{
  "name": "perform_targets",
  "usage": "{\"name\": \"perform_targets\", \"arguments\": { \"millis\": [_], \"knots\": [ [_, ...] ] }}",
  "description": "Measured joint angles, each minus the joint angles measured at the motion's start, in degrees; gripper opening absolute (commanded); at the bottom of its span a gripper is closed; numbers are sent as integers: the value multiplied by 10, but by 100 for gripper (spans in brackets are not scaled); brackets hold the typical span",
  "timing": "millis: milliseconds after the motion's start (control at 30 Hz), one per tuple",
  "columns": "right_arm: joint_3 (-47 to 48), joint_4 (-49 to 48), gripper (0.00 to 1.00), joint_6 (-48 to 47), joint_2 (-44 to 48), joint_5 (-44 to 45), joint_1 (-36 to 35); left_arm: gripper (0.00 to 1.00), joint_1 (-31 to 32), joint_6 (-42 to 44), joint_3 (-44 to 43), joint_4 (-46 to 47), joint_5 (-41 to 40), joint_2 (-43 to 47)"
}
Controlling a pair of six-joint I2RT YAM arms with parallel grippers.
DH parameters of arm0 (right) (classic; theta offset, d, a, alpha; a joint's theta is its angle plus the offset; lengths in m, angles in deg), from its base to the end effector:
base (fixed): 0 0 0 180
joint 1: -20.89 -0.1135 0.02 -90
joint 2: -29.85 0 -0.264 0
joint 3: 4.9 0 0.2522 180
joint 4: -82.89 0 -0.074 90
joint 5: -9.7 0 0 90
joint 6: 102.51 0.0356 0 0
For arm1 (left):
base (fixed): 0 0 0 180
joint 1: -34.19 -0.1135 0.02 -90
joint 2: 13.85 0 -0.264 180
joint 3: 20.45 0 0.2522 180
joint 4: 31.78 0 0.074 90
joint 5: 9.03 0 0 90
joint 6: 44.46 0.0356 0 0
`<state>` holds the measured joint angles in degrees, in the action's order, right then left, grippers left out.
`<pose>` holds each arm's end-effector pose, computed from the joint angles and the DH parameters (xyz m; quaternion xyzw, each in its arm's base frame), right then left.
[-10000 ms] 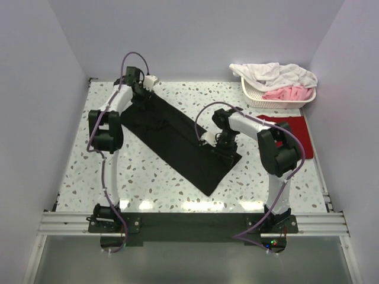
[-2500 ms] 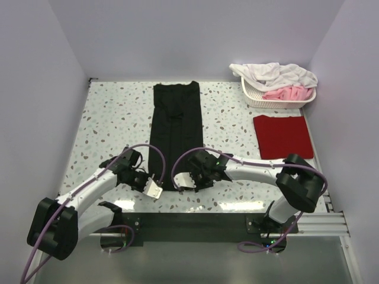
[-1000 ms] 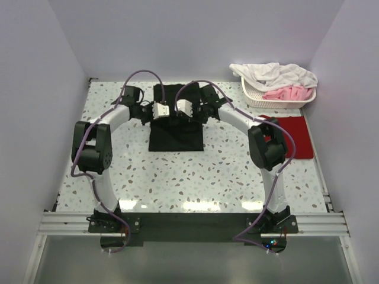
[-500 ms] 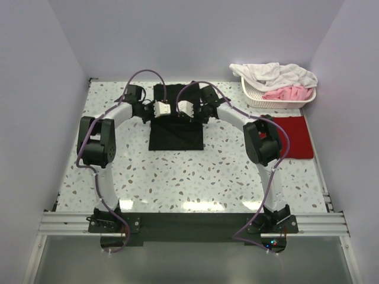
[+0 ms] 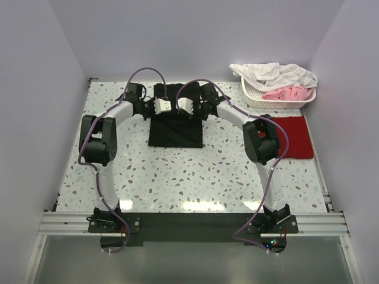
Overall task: Fold and stack the t-shirts
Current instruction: Fold the tshirt
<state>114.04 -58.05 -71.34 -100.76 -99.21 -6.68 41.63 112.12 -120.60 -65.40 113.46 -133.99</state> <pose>0.4441 0.2449 0.1795 -0.6762 0.6395 0.0597 0.3609 0.4450 -0.0774 0.1718 0.6188 0.6757 -0.0832 0.3919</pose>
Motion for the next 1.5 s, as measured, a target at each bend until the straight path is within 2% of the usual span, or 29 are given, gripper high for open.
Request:
{"name": "perform_targets", "arguments": {
  "millis": [33, 67, 133, 167, 200, 333, 433, 567, 800, 967, 1167, 1500],
  "knots": [
    [3, -1, 0, -1, -4, 1, 0, 0, 0, 0, 0, 1, -2, -1],
    [7, -2, 4, -2, -10, 3, 0, 1, 0, 0, 0, 2, -3, -2],
    [16, 0, 13, -2, -20, 9, 0, 15, 0, -2, -1, 5, -9, -4],
    [20, -1, 21, -1, -25, 15, 0, 24, 0, -6, -2, 5, -12, -6],
    [23, 0, 23, 1, -28, 18, 0, 32, 0, -10, -3, 5, -15, -7],
    [25, 0, 40, 8, -28, 32, 1, 37, -9, -41, -4, 9, -23, -7],
    [15, 5, 47, 12, -18, 36, 3, 38, -24, -63, -4, 0, -17, 2],
    [-40, 34, 47, 19, 47, 35, 7, 38, -45, -71, 23, -25, -7, 56],
    [-133, 72, 40, 41, 185, 15, 1, 40, -48, -56, 165, -55, 33, 211],
    [-188, 85, 34, 57, 213, 3, -37, 40, -40, -44, 221, -73, 51, 220],
    [-257, 86, 33, 68, 212, -1, -87, 40, -17, -28, 283, -82, 51, 226],
    [-303, 49, 34, 74, 209, 23, -92, 40, 1, 2, 329, -75, 38, 237]
  ]
}}
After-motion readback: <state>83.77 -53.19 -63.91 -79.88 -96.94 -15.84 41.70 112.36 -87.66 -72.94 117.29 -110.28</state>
